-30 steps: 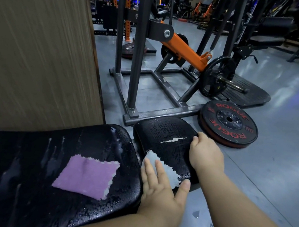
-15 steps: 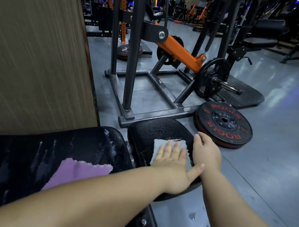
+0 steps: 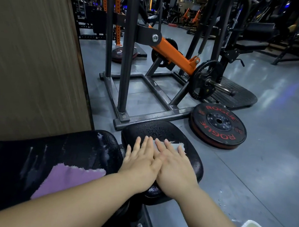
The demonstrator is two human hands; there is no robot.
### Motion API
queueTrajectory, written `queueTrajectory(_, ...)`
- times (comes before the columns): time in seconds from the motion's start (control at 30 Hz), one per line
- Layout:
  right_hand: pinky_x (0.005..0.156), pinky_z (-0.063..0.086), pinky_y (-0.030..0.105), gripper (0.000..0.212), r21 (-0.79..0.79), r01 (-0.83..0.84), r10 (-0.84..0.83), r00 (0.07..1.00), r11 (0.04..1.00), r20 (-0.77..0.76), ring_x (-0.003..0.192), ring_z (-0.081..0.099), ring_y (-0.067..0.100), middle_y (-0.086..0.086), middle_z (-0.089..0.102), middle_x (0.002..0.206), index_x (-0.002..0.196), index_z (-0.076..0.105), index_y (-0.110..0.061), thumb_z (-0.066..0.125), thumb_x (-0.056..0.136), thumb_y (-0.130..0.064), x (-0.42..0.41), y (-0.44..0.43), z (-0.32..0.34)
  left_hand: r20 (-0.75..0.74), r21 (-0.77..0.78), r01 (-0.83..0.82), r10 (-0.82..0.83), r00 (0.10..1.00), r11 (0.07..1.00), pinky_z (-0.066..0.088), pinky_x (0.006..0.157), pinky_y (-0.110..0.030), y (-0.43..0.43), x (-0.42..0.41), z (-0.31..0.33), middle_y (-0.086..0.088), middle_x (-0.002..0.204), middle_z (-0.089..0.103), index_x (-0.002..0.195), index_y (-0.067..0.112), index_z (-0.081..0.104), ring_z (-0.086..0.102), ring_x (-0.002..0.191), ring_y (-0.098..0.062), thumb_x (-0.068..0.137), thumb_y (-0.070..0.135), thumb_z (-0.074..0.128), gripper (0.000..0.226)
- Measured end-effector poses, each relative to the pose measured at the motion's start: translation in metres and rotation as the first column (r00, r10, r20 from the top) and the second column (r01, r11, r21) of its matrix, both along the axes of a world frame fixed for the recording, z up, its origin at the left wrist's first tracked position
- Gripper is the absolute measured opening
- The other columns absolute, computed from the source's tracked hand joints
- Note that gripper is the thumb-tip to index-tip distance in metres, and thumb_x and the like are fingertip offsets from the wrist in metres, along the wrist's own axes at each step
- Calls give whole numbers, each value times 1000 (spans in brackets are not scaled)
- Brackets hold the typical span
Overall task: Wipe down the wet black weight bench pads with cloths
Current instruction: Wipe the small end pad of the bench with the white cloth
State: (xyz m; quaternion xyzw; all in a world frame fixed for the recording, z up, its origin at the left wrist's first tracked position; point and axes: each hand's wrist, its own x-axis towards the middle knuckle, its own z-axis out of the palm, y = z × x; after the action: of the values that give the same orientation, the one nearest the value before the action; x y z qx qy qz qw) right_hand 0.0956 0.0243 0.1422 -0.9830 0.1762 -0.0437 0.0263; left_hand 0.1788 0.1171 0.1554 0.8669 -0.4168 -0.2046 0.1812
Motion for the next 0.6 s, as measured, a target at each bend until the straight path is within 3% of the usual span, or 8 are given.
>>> queueTrajectory(0.17, 118, -2, 42, 77, 26, 79, -77, 996, 997, -46, 148, -4, 14, -13, 2, 161, 153, 2, -31, -11, 82, -55, -3, -24, 2, 142, 88, 28, -40, 989, 996, -17, 118, -39, 0, -5, -5, 2, 160, -24, 154, 18, -15, -28, 145, -16, 93, 66, 7, 81)
queueTrajectory(0.3, 119, 3, 46, 56, 164, 288, -278, 957, 943, -83, 148, -5, 17, -15, 0, 160, 154, 6, -30, 18, 102, -46, -2, -57, 7, 211, 211, 90, -136, 968, 973, -16, 118, -43, -2, -3, -1, -1, 160, -24, 155, 15, -11, -27, 145, -22, 94, 67, 12, 83)
queueTrajectory(0.4, 119, 10, 40, 55, 320, 360, -352, 932, 877, -85, 148, -4, 20, -10, 0, 161, 154, 7, -28, 21, 102, -42, -2, -65, 5, 217, 263, 181, -241, 946, 948, -14, 119, -44, 1, 7, 1, -2, 160, -25, 154, 13, -14, -27, 145, -22, 96, 66, 15, 84)
queueTrajectory(0.5, 117, 14, 39, 55, 144, 320, -321, 947, 936, -13, 148, 5, 21, -5, 10, 161, 153, 14, -22, 19, 102, -40, -11, -44, 2, 198, 302, 310, -377, 905, 901, -14, 119, -43, 7, 19, 5, -1, 158, -29, 152, 15, -18, -29, 144, -20, 94, 69, 24, 90)
queueTrajectory(0.6, 109, 22, 40, 58, -20, 166, -164, 984, 986, 76, 138, 38, 23, -2, 42, 149, 144, 44, -17, 24, 94, -40, -30, 1, -3, 196, 329, 397, -473, 859, 857, -16, 119, -38, 11, 31, 10, 1, 157, -31, 152, 17, -21, -30, 143, -16, 87, 75, 36, 103)
